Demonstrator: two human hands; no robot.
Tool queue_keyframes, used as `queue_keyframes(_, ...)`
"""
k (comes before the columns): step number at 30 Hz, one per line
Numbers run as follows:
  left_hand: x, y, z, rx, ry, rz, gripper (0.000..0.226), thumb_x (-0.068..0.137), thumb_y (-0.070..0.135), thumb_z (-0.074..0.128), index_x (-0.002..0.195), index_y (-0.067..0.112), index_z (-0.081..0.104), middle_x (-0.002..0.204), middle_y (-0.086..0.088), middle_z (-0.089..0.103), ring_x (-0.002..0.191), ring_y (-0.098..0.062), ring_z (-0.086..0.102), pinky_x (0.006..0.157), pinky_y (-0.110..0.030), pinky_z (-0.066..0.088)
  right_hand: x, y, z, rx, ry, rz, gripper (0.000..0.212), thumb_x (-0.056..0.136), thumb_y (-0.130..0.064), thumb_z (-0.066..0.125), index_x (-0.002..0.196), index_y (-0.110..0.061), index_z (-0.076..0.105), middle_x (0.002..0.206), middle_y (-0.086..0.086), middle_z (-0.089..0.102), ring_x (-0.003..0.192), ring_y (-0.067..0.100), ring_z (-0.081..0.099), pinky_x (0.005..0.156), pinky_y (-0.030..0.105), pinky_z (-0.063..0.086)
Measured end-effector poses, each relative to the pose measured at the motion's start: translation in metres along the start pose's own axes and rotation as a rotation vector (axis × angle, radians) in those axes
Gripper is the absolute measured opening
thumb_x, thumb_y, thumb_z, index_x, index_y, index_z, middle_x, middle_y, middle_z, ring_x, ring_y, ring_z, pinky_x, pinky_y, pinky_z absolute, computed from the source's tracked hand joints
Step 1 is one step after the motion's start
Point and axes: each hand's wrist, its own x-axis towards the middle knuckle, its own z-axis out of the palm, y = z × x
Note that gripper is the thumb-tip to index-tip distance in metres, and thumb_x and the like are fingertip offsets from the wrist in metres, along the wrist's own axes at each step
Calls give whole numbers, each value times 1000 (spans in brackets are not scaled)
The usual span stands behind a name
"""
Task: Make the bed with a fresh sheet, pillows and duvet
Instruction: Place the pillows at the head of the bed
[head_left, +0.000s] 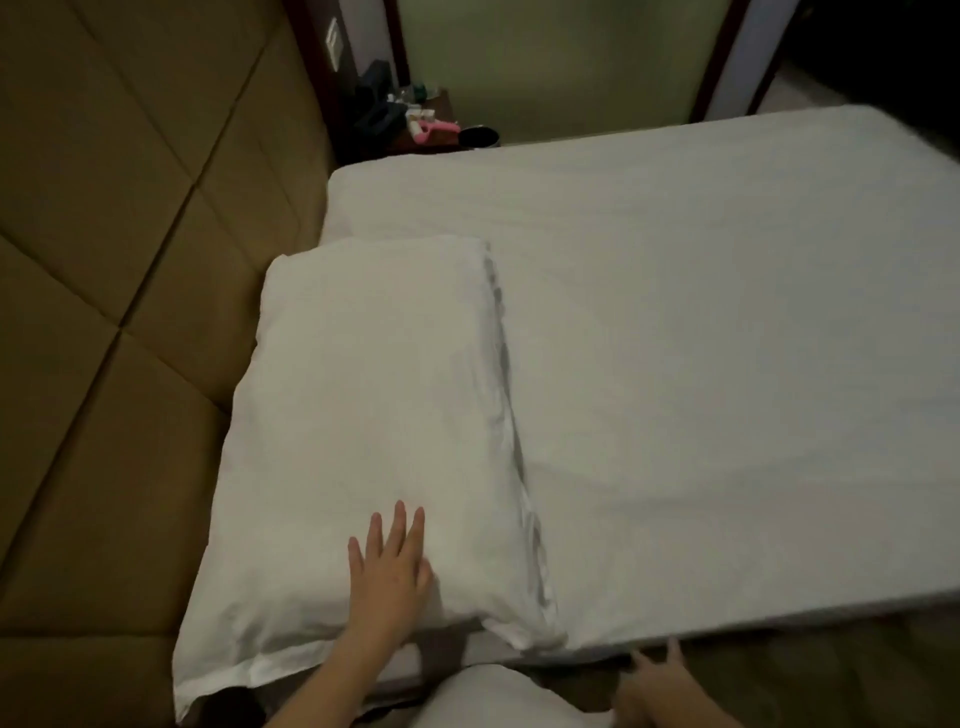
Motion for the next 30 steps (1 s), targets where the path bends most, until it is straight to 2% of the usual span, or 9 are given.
queue_keyframes(1,3,0,-14,46,-47,2,54,87,33,40,139,18,47,143,-8,49,124,-37,51,96,-54,43,-16,12,0,97,279,223,121,41,-46,70,150,-21,25,116,34,58,103,55,55,58,78,33)
queue_keyframes(2,9,5,-30,98,-104,7,51,93,35,38,140,18,44,146,-8,44,126,-34,49,101,-47,40,-46,6,-3,412,233,584,117,46,-43,69,150,-18,23,132,33,48,119,55,46,81,79,33)
queue_keyframes(4,25,23,-60,149,-105,43,44,98,39,33,132,17,50,137,-7,51,120,-27,51,100,-35,39,-86,9,5,369,527,628,70,89,-47,53,149,-20,29,154,8,31,141,29,29,114,48,22)
queue_keyframes(7,38,83,-98,108,-171,169,44,100,40,29,129,16,52,134,-7,51,121,-25,50,99,-35,38,-144,-2,-6,533,815,605,47,102,-39,39,145,-21,37,149,3,40,134,19,41,107,26,32)
queue_keyframes(16,-46,368,-120,-267,-426,751,43,101,35,40,129,7,56,135,-9,54,125,-26,49,101,-28,37,-302,4,99,947,1372,674,34,101,-25,45,128,-8,56,131,5,55,114,13,50,101,25,37)
queue_keyframes(19,-83,424,-122,-454,-621,792,43,100,37,41,128,8,56,131,-7,56,119,-22,53,101,-32,40,-334,14,154,1139,1572,734,26,100,-23,47,114,-6,62,108,5,61,98,17,57,86,21,43)
queue_keyframes(22,-99,458,-115,-506,-746,809,36,100,35,41,121,12,59,122,-4,61,110,-18,56,88,-28,41,-357,25,188,1337,1751,755,24,100,-16,48,80,-9,61,77,7,56,66,13,51,54,13,39)
queue_keyframes(24,-101,478,-108,-554,-816,769,31,100,34,41,114,15,62,118,-3,64,108,-19,58,89,-31,43,-376,33,198,1434,1838,748,23,99,-17,49,80,-10,60,79,6,57,72,15,54,57,16,39)
queue_keyframes(30,-82,533,-75,-641,-939,658,30,101,32,41,109,13,64,110,-6,69,102,-21,64,83,-31,46,-426,81,187,1484,2059,678,27,99,-15,49,118,2,59,111,17,65,103,21,59,83,18,44)
